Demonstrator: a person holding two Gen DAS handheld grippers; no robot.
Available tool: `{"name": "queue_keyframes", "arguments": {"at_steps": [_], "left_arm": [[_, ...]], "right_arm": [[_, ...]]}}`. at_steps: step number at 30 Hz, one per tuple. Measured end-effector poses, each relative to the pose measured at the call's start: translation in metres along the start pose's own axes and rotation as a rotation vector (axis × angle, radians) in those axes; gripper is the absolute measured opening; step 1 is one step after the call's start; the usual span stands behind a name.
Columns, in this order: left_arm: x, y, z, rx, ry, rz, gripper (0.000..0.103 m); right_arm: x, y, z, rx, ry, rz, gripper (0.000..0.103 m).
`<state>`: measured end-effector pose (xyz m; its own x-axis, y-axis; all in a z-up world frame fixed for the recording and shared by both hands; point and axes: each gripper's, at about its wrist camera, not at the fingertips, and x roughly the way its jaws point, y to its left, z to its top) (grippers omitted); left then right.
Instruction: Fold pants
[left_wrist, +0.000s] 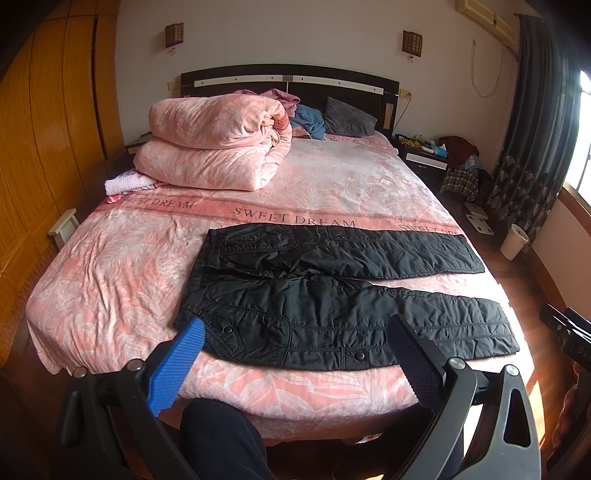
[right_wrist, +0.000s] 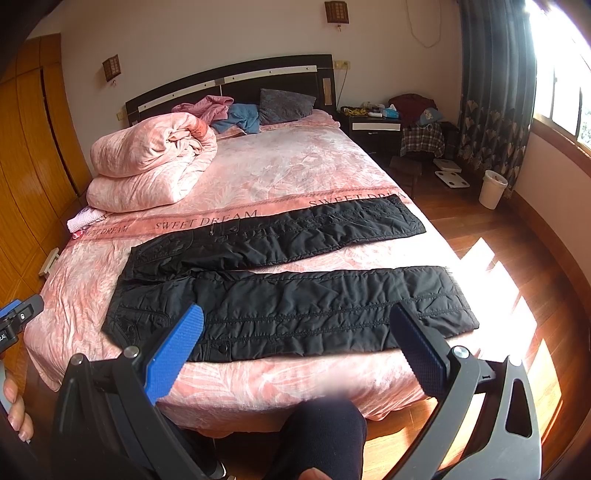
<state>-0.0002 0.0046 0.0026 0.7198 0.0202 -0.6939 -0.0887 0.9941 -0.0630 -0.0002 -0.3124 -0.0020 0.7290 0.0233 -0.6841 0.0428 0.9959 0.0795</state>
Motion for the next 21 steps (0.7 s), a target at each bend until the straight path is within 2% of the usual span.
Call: {"name": "queue_keyframes", "arguments": {"at_steps": [6,8,11,13,15,18,19,20,21], "left_arm": [[0.002,0.002,-0.002,-0.003,0.011,-0.014,0.099],[0.007,0.007,-0.004,-0.017,0.024,-0.054,0.099],[0.031,0.030,-0.010,-0.069,0.037,-0.184,0.099],[0.054,0.054,-0.011,-0.119,0.063,-0.213,0.099],[0.082,0.083,-0.014,-0.155,0.097,-0.205,0.099],[0.135,0.143,-0.023,-0.271,0.168,-0.247,0.099],[0.156,0.166,-0.027,-0.320,0.207,-0.242,0.099],[0.180,0.188,-0.033,-0.375,0.274,-0.234,0.099],[0.206,0.209,-0.041,-0.440,0.348,-0.257,0.099]], "right_arm": [[0.009,0.000,-0.004,0.000,0.009,-0.002,0.101],[0.012,-0.001,-0.005,0.003,0.015,-0.002,0.101],[0.026,-0.004,-0.008,0.006,0.029,0.009,0.101],[0.042,-0.012,-0.009,0.026,0.061,0.037,0.101],[0.063,-0.024,-0.013,0.065,0.105,0.082,0.101],[0.102,-0.046,-0.024,0.130,0.190,0.115,0.101],[0.115,-0.052,-0.029,0.146,0.216,0.104,0.101],[0.125,-0.058,-0.035,0.158,0.237,0.095,0.101],[0.134,-0.063,-0.041,0.171,0.253,0.088,0.101]]}}
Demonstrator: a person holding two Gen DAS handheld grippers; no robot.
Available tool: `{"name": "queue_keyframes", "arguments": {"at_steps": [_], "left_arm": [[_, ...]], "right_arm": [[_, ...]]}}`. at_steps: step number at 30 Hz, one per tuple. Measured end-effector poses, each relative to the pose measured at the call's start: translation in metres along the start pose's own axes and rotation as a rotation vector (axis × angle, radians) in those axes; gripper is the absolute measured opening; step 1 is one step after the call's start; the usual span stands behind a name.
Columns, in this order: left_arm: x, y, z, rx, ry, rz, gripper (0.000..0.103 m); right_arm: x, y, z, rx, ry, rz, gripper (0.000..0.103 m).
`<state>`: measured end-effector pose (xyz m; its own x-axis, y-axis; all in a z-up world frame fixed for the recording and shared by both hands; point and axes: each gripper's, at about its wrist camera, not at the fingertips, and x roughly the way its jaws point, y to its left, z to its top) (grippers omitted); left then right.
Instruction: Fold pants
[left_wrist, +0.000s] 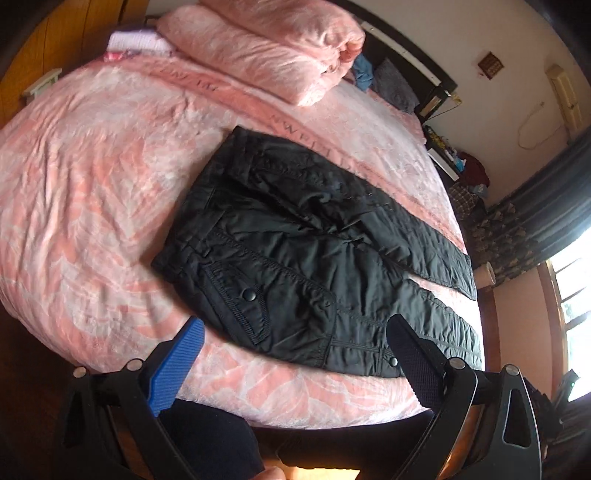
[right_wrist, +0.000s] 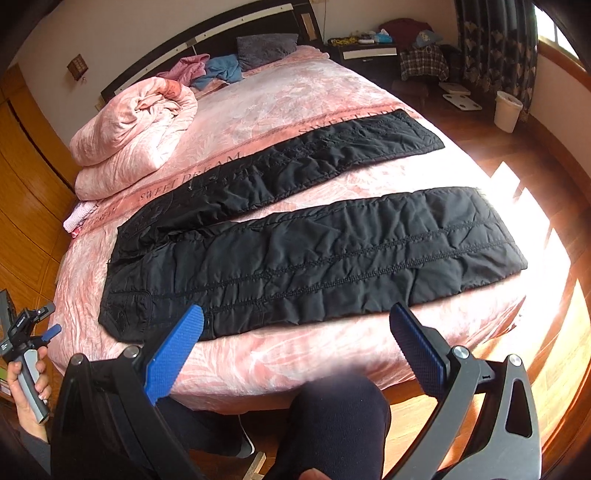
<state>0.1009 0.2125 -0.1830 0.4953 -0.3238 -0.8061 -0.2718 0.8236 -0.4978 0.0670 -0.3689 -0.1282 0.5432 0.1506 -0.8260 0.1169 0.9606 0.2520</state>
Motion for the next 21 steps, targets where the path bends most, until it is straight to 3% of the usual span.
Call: {"name": "queue_keyframes", "arguments": {"at_steps": [2,4,5,7,13,15,16,17,19,21], "left_arm": [[0.032,0.049,0.013,-0.139,0.085,-0.031,0.099],[0.054,0.083,0.021,-0.232,0.113,-0.033,0.099],[0.063,0.094,0.025,-0.267,0.123,-0.067,0.099],[0.080,0.105,0.031,-0.290,0.137,-0.087,0.099],[0.129,0.123,0.039,-0.366,0.234,-0.004,0.099],[0.132,0.125,0.040,-0.384,0.217,-0.004,0.099],[0.130,0.122,0.040,-0.378,0.202,0.014,0.093],[0.128,0.119,0.039,-0.365,0.194,0.057,0.070],[0.125,0.114,0.041,-0.331,0.197,0.101,0.045],[0.119,0.108,0.040,-0.330,0.181,0.115,0.037]], "right_arm": [[0.015,-0.010,-0.006,0.027,0.029,-0.010,0.101],[0.025,-0.018,-0.012,0.053,0.049,-0.002,0.101],[0.028,-0.020,-0.014,0.062,0.058,-0.002,0.101],[0.034,-0.023,-0.018,0.075,0.070,0.000,0.101],[0.041,-0.029,-0.021,0.093,0.078,-0.005,0.101],[0.042,-0.035,-0.020,0.096,0.077,-0.009,0.101],[0.044,-0.040,-0.019,0.099,0.079,-0.010,0.101],[0.046,-0.048,-0.018,0.110,0.083,-0.011,0.101],[0.053,-0.071,-0.016,0.175,0.098,0.004,0.101],[0.062,-0.103,-0.017,0.283,0.116,0.038,0.101]]}}
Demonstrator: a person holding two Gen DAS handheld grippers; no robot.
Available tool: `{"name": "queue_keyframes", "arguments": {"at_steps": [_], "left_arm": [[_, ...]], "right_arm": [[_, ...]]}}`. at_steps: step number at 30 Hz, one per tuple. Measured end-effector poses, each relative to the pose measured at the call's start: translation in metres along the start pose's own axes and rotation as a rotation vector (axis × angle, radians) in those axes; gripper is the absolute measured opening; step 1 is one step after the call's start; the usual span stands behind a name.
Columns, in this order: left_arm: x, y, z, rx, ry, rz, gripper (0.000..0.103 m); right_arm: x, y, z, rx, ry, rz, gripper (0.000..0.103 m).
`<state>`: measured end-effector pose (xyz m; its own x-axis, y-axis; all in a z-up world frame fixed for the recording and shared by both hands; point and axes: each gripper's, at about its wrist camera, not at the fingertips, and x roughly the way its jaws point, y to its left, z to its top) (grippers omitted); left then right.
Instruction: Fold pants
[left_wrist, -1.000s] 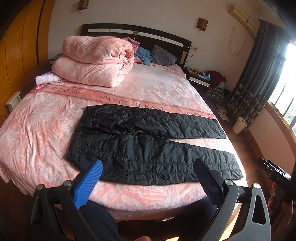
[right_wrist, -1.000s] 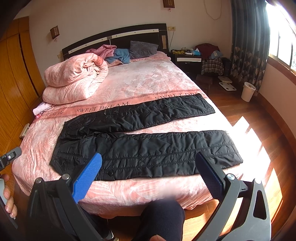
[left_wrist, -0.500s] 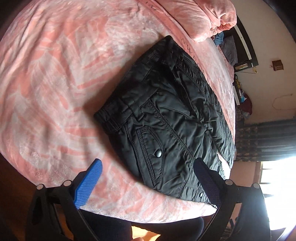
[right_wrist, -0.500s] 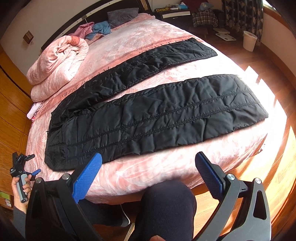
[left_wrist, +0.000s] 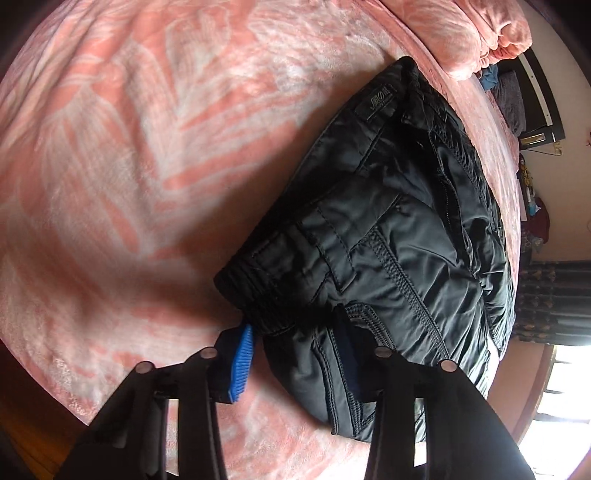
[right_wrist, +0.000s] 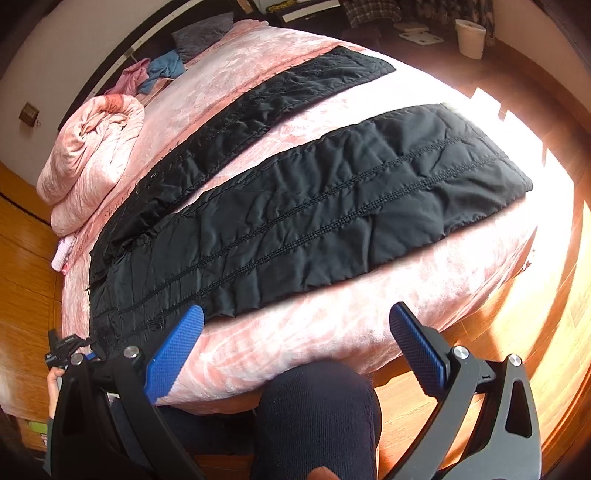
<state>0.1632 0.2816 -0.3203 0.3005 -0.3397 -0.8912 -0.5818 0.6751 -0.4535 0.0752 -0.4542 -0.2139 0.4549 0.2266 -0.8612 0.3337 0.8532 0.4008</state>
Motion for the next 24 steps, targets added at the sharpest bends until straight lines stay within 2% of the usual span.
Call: {"name": "queue_keyframes", "arguments": {"at_steps": [2,3,5,6,8,9,10,13,15,17,18,20,21,24], "left_arm": [[-0.005,-0.004,-0.002,0.019,-0.019,0.008,0.028],[-0.006,-0.007,-0.002,0.027,-0.032,0.016,0.027],[-0.006,-0.010,-0.001,0.062,-0.047,0.040,0.028],[-0.004,-0.012,0.000,0.079,-0.047,0.056,0.028],[0.003,-0.010,0.000,0.077,-0.044,0.066,0.030],[0.007,-0.009,0.000,0.060,-0.040,0.060,0.031],[0.008,-0.004,0.001,0.041,-0.037,0.049,0.033],[0.007,0.003,0.002,0.001,-0.040,0.028,0.034],[0.006,0.004,0.000,0.001,-0.057,0.041,0.032],[0.003,0.006,-0.002,-0.017,-0.082,0.043,0.026],[0.002,0.009,-0.005,-0.038,-0.099,0.033,0.025],[-0.002,0.011,-0.009,-0.073,-0.136,0.027,0.022],[-0.006,0.014,-0.011,-0.084,-0.157,0.027,0.021],[-0.027,0.030,-0.012,-0.141,-0.237,0.011,0.019]], "right_arm": [[0.005,-0.035,0.009,0.101,0.005,0.054,0.099],[0.005,-0.053,0.015,0.140,-0.008,0.072,0.095],[0.006,-0.093,0.029,0.227,-0.030,0.091,0.045],[0.009,-0.114,0.036,0.282,-0.026,0.103,0.047],[0.011,-0.155,0.048,0.387,-0.049,0.090,0.080],[0.011,-0.173,0.054,0.424,-0.078,0.065,0.085],[0.010,-0.189,0.058,0.461,-0.099,0.044,0.087],[0.015,-0.225,0.070,0.565,-0.129,0.106,0.088],[0.022,-0.238,0.078,0.591,-0.129,0.106,0.088],[0.030,-0.246,0.084,0.616,-0.134,0.152,0.085],[0.033,-0.249,0.089,0.613,-0.142,0.171,0.078],[0.039,-0.244,0.094,0.601,-0.133,0.200,0.026],[0.042,-0.241,0.094,0.598,-0.125,0.207,0.018],[0.040,-0.219,0.095,0.532,-0.118,0.242,0.013]]}}
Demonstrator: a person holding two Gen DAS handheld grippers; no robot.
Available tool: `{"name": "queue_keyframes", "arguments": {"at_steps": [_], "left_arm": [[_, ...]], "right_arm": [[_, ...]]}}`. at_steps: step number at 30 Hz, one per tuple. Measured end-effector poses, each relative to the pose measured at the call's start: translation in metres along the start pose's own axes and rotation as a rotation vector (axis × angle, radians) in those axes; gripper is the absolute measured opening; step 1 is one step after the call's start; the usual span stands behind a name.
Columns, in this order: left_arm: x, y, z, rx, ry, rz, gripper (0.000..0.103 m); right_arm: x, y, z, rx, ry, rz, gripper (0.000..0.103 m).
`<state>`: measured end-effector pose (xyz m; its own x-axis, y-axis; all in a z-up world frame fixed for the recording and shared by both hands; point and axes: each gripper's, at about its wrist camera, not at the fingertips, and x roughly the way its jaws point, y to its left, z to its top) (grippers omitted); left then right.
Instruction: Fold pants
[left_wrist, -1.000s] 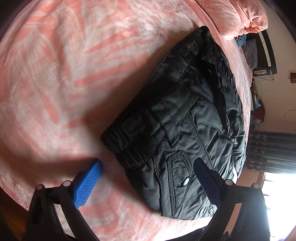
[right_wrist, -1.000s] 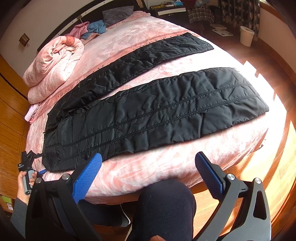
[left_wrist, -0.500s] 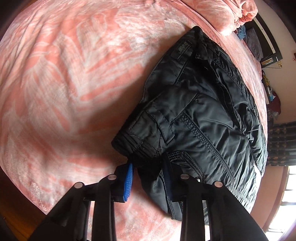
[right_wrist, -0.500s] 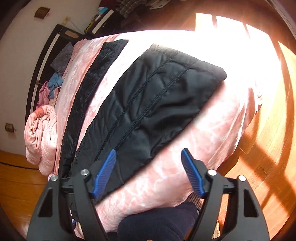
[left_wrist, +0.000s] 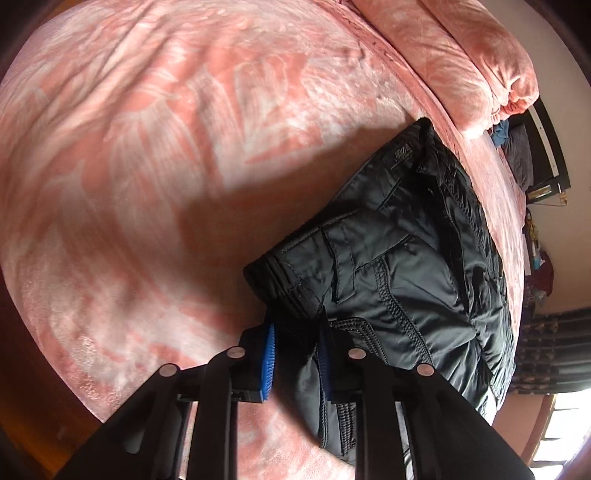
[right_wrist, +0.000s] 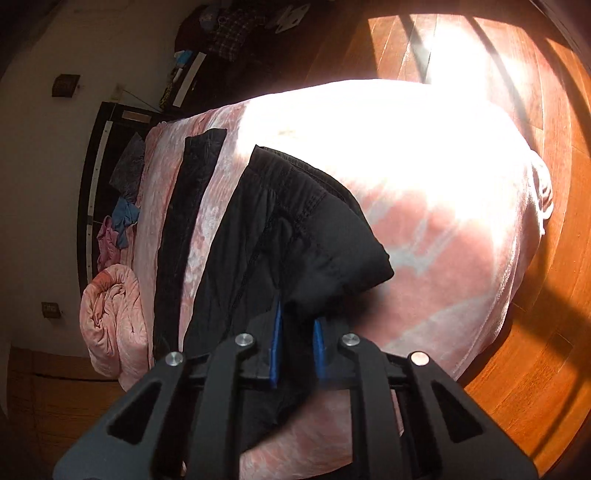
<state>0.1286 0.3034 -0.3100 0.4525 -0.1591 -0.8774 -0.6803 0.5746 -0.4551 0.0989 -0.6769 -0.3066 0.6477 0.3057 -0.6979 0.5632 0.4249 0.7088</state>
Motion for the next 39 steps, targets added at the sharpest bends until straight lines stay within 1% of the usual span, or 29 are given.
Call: {"name": "queue_keyframes", "arguments": {"at_steps": [1,4,6,8,10,13,14,15,16,17,18,19,20,21,22,23,24,26,27,28,29,30,31,32,34,36,38,39], "left_arm": [[-0.006,0.008,0.004,-0.023,-0.020,0.002,0.019],[-0.019,0.031,0.013,-0.082,-0.074,0.030,0.019],[-0.021,0.047,0.012,-0.142,-0.095,0.037,0.019],[-0.018,0.057,0.003,-0.191,-0.118,0.030,0.020],[-0.014,0.056,-0.002,-0.186,-0.138,0.048,0.021],[-0.014,0.051,0.002,-0.170,-0.131,0.072,0.023],[-0.015,0.050,0.004,-0.146,-0.118,0.083,0.028],[-0.018,0.046,0.006,-0.113,-0.102,0.107,0.031],[-0.024,0.046,0.007,-0.080,-0.094,0.146,0.052],[-0.032,0.043,0.010,-0.048,-0.100,0.184,0.073],[-0.043,0.042,0.011,-0.021,-0.129,0.209,0.079],[-0.054,0.039,0.014,0.012,-0.166,0.227,0.085],[-0.063,0.034,0.019,0.046,-0.196,0.256,0.090],[-0.069,0.027,0.025,0.076,-0.220,0.275,0.091],[-0.072,0.019,0.032,0.111,-0.231,0.268,0.093],[-0.072,0.007,0.040,0.154,-0.228,0.253,0.095],[-0.070,-0.006,0.048,0.196,-0.220,0.236,0.097],[-0.063,-0.036,0.066,0.282,-0.187,0.160,0.099],[-0.058,-0.051,0.077,0.316,-0.159,0.120,0.099],[-0.053,-0.066,0.088,0.339,-0.135,0.090,0.099],[-0.047,-0.081,0.098,0.357,-0.119,0.065,0.099],[-0.041,-0.094,0.109,0.376,-0.102,0.039,0.099],[-0.035,-0.106,0.121,0.392,-0.085,0.018,0.099],[-0.028,-0.116,0.131,0.404,-0.079,0.006,0.099],[-0.010,-0.134,0.152,0.427,-0.065,-0.008,0.099],[0.016,-0.144,0.172,0.432,-0.017,-0.021,0.099],[0.047,-0.148,0.189,0.417,0.045,-0.016,0.099],[0.063,-0.148,0.196,0.409,0.078,-0.017,0.099]], "right_arm": [[0.001,0.009,-0.005,-0.029,0.016,0.002,0.012],[0.005,0.025,-0.023,-0.108,0.050,-0.031,0.010],[0.010,0.022,-0.031,-0.139,0.070,-0.071,0.009],[0.013,0.008,-0.036,-0.112,0.079,-0.086,0.009],[0.010,-0.002,-0.039,-0.090,0.079,-0.089,0.009],[0.005,0.008,-0.044,-0.175,0.081,-0.120,0.011],[0.000,0.014,-0.044,-0.200,0.078,-0.113,0.018],[-0.005,0.020,-0.044,-0.222,0.078,-0.118,0.022],[-0.013,0.025,-0.043,-0.238,0.067,-0.159,0.041],[-0.025,0.032,-0.041,-0.255,0.024,-0.237,0.056],[-0.037,0.039,-0.039,-0.292,-0.046,-0.299,0.056],[-0.046,0.052,-0.039,-0.354,-0.094,-0.337,0.056],[-0.048,0.064,-0.040,-0.405,-0.115,-0.361,0.056],[-0.046,0.074,-0.042,-0.431,-0.117,-0.336,0.057],[-0.039,0.080,-0.044,-0.446,-0.091,-0.285,0.061],[-0.026,0.085,-0.047,-0.459,-0.045,-0.246,0.061],[-0.012,0.087,-0.049,-0.473,-0.009,-0.240,0.061],[0.017,0.083,-0.050,-0.490,0.060,-0.274,0.061],[0.030,0.074,-0.049,-0.470,0.099,-0.316,0.061],[0.040,0.063,-0.046,-0.442,0.137,-0.357,0.053],[0.042,0.055,-0.044,-0.422,0.149,-0.372,0.043],[0.039,0.055,-0.042,-0.415,0.154,-0.371,0.042],[0.037,0.057,-0.039,-0.407,0.167,-0.372,0.043],[0.033,0.062,-0.036,-0.401,0.168,-0.378,0.053],[0.023,0.078,-0.028,-0.414,0.133,-0.370,0.066],[0.021,0.097,-0.020,-0.418,0.132,-0.321,0.067],[0.026,0.117,-0.010,-0.411,0.148,-0.271,0.072],[0.031,0.127,-0.005,-0.414,0.153,-0.258,0.073]]}}
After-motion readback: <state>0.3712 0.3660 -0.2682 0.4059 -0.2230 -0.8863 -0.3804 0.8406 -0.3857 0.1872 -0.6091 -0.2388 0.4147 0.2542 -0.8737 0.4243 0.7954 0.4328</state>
